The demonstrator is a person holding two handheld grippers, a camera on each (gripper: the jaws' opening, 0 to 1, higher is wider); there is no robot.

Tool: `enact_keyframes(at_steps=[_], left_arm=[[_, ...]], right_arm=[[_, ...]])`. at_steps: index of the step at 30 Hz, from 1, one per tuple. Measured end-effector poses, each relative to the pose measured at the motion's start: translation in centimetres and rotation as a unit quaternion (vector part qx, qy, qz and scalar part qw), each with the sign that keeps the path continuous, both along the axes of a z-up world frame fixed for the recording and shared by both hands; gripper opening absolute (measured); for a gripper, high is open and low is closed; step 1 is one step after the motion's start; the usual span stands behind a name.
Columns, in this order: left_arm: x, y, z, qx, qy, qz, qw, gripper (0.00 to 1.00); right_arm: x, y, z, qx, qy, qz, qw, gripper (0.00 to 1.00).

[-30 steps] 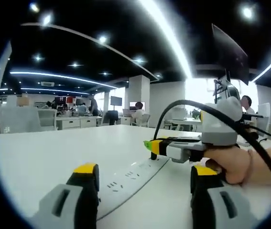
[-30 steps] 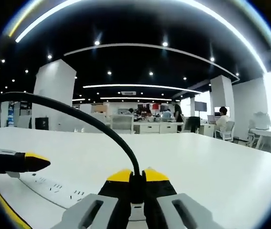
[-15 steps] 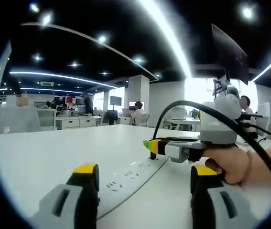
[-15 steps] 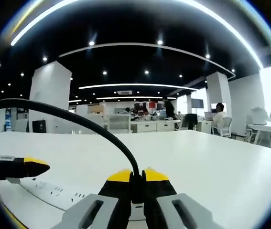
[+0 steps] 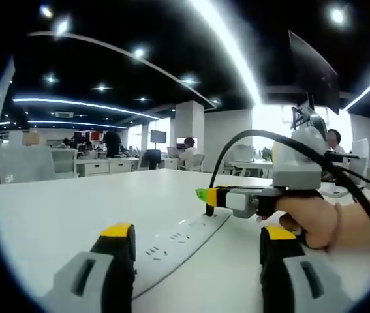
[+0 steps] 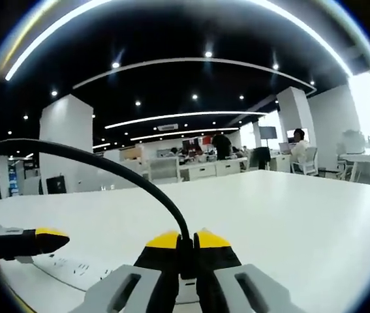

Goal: Locate the USB plug end of the data cable currently connected to the USB port on the desk. Grip the plug, withdraw it from the port, and place it onto the desktop.

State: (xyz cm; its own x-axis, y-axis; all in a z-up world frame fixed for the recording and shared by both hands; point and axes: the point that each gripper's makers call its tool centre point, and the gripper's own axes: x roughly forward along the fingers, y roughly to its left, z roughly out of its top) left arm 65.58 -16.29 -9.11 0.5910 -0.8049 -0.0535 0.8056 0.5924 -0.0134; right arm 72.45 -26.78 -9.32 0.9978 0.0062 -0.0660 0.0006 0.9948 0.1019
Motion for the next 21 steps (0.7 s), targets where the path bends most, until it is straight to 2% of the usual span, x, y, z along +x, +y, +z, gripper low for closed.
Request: enact_keyframes(at_steps=[7,11,15,19,21], left_arm=[[0.1,-0.1,0.1,0.004,-0.001,-0.004,1.0,0.79],[-0.5,-0.1,-0.2,0.006,-0.004,-0.007,1.0,0.79],[-0.8,0.0,-0.6,0.006,-0.004,-0.005,1.0,0.79],[-1.1,0.0,-0.9,0.008,-0.004,-0.004,1.0,0.79],[-1.2,0.1,-1.1,0.007,-0.003,-0.003,1.0,0.79]], right_arm=[[-0.1,0.1,0.2,0.007,-0.004,-0.003,1.0,0.09],[-0.4,0.3,0.0,-0.024,0.003,-0.004,0.9997,0.09],[-0.5,0.1,-0.5,-0.018,-0.003,0.003,0.9998,0.09],[-0.5,-0.4,-0.8,0.036,0.003,0.009,0.9993,0.09],[-0.6,-0.3,-0.8,0.014,-0.001,0.007,0.9999,0.09]])
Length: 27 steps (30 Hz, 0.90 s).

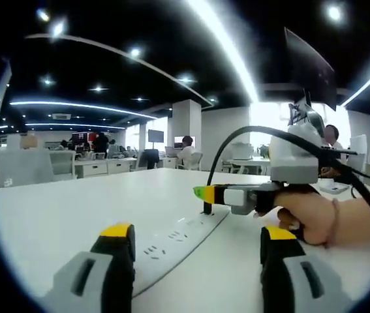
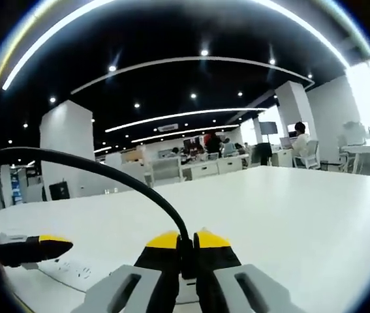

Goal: Locate the USB plug end of the data cable currently connected to the USB port on the desk. Grip the plug, withdraw it from the port, and place it onto the desktop.

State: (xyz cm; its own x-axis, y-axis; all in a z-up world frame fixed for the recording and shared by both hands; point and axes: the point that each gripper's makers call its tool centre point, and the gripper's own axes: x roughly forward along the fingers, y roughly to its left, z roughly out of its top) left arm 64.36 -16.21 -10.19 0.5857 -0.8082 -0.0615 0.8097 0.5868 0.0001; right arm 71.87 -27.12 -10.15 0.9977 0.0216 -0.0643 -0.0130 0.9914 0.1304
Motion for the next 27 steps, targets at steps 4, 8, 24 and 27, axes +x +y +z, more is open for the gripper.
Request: enact_keyframes(at_steps=[4,8,24,27], left_arm=[[-0.2,-0.1,-0.2,0.003,-0.001,-0.001,1.0,0.79],[-0.5,0.1,-0.4,0.005,-0.001,-0.001,1.0,0.79],[-0.2,0.5,-0.5,0.013,0.001,0.003,0.9999,0.78],[0.3,0.5,-0.2,0.005,0.003,0.007,1.0,0.78]], right_arm=[[-0.3,0.8,0.0,-0.062,0.0,-0.003,0.9981,0.09],[-0.7,1.0,-0.1,-0.044,0.002,-0.003,0.999,0.09],[-0.5,0.8,-0.1,-0.009,0.019,-0.004,0.9998,0.08],[-0.6,0.9,-0.1,0.006,0.026,0.003,0.9996,0.08]])
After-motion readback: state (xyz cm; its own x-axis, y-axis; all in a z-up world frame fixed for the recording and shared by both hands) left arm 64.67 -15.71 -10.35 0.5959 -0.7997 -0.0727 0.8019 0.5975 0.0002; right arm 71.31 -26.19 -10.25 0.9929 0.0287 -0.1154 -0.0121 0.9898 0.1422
